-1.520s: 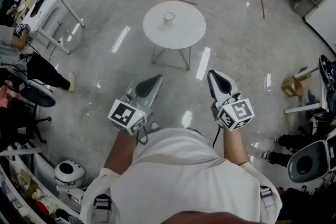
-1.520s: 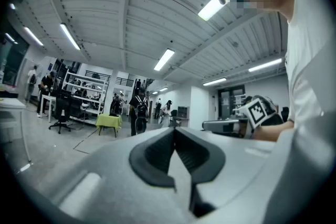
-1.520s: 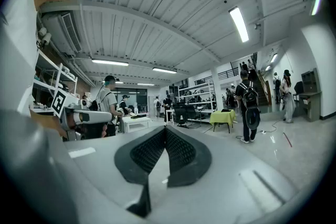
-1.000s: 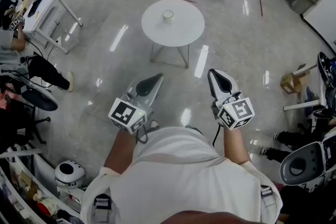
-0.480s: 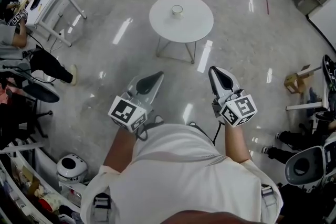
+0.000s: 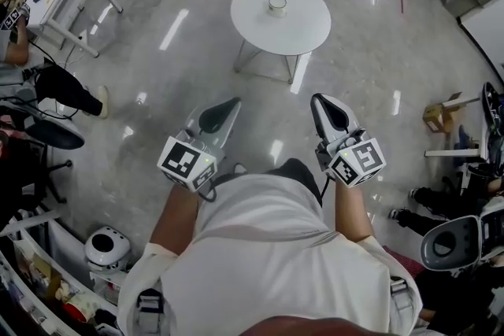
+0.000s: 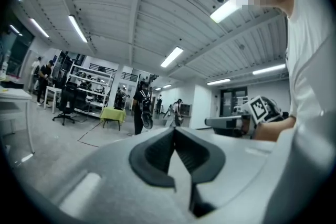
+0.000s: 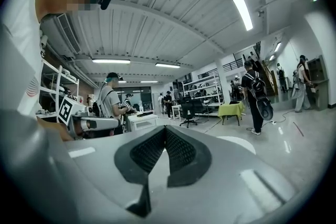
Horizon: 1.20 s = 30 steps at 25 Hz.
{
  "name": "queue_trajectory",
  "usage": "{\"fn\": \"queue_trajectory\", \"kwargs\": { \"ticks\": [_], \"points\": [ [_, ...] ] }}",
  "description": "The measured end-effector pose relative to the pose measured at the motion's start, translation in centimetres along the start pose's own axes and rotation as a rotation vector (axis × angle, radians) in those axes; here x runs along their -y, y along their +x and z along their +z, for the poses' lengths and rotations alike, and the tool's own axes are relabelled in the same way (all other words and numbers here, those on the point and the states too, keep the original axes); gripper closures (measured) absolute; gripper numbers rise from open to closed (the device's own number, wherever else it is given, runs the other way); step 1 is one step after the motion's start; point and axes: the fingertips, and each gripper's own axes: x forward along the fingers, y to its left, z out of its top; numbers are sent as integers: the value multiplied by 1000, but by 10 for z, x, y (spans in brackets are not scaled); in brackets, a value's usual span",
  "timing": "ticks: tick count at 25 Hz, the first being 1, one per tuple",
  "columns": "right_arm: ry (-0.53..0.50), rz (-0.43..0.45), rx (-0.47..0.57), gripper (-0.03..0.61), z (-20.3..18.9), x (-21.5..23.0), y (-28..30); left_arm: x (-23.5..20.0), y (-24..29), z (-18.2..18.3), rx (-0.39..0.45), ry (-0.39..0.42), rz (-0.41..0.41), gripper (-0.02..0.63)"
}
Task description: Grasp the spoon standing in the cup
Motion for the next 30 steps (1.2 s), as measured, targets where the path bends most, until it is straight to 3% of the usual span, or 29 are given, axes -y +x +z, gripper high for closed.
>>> {"fn": "queue_trajectory", "kwargs": {
  "ticks": [10, 17, 23, 30],
  "points": [
    [-18, 46, -51, 574, 1, 50, 75, -64, 44, 0, 5, -24, 23, 612],
    [31, 24, -58, 574, 13, 154, 152, -134, 125, 14, -16, -9, 82, 612],
    [43, 52, -214, 574, -1, 262, 203, -177, 245, 28, -33, -8, 95, 612],
    [105, 98, -387, 557, -40, 358, 260, -220, 333, 6, -108, -71, 150, 612]
  ]
}}
